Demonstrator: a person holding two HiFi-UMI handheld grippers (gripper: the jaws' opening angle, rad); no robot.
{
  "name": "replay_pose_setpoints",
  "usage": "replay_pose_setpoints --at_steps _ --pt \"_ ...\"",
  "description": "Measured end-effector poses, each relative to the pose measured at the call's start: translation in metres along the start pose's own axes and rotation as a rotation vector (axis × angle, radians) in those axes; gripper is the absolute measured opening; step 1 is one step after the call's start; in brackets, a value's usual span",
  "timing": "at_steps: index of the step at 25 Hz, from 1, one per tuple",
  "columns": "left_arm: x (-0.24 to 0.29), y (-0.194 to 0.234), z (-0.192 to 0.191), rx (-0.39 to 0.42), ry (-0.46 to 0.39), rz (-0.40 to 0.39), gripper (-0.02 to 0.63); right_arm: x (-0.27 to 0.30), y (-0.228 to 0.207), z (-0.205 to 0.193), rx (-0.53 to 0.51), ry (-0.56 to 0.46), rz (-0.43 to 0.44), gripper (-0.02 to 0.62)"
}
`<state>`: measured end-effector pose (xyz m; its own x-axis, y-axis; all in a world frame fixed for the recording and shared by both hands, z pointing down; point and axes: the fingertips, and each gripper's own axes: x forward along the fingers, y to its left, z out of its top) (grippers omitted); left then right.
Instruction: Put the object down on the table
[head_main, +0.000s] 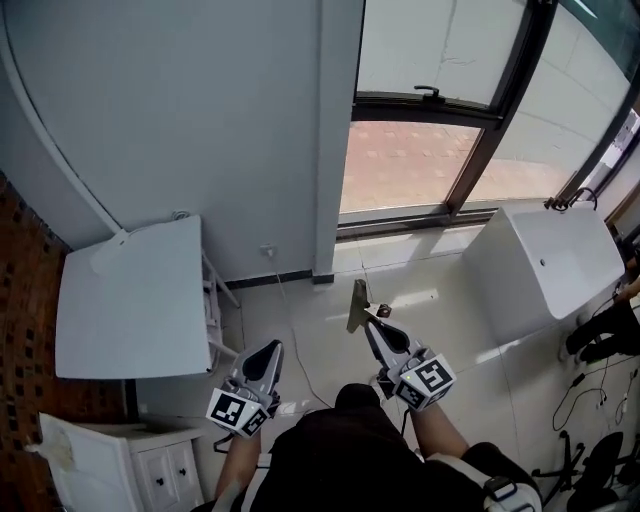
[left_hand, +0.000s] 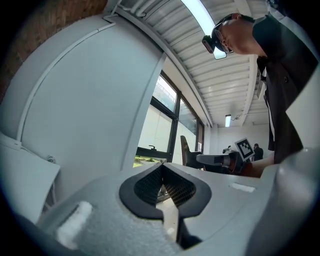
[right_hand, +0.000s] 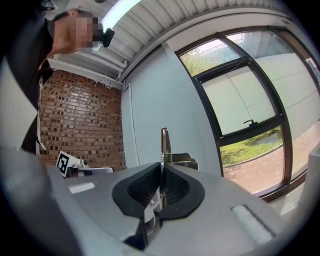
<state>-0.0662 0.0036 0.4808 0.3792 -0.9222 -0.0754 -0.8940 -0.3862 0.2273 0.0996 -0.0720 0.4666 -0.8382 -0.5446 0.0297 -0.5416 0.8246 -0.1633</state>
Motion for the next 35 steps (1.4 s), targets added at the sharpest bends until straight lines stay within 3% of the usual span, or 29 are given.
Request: replay_pose_setpoints --at_steps 6,12,19,26,31,35 --pt "0.019 0.025 0.009 0.039 -0.024 0.119 0.0 0.041 -0.026 0.002 0.021 0.014 0.107 0.009" --pt "0.07 0.033 0.016 0.039 -0.058 0.217 0.0 0.075 -0.068 0.021 -0.027 0.012 0.228 0.009" --pt "0.154 0.03 0.018 0.039 -0.068 0.248 0.0 0.083 -0.15 0.038 0.049 -0.025 0.261 0.008" --pt "0.189 0.039 0.013 0.044 -0.048 0.351 0.0 0.086 -0.219 0.054 0.017 -0.012 0.288 0.008" --pt "0.2 0.06 0.013 0.028 -0.045 0.393 0.0 0.116 -0.223 0.051 0.022 0.001 0.313 0.009" --pt "0.203 0.084 0.016 0.035 -0.063 0.381 0.0 0.144 -0.207 0.052 0.009 0.015 0.361 0.009"
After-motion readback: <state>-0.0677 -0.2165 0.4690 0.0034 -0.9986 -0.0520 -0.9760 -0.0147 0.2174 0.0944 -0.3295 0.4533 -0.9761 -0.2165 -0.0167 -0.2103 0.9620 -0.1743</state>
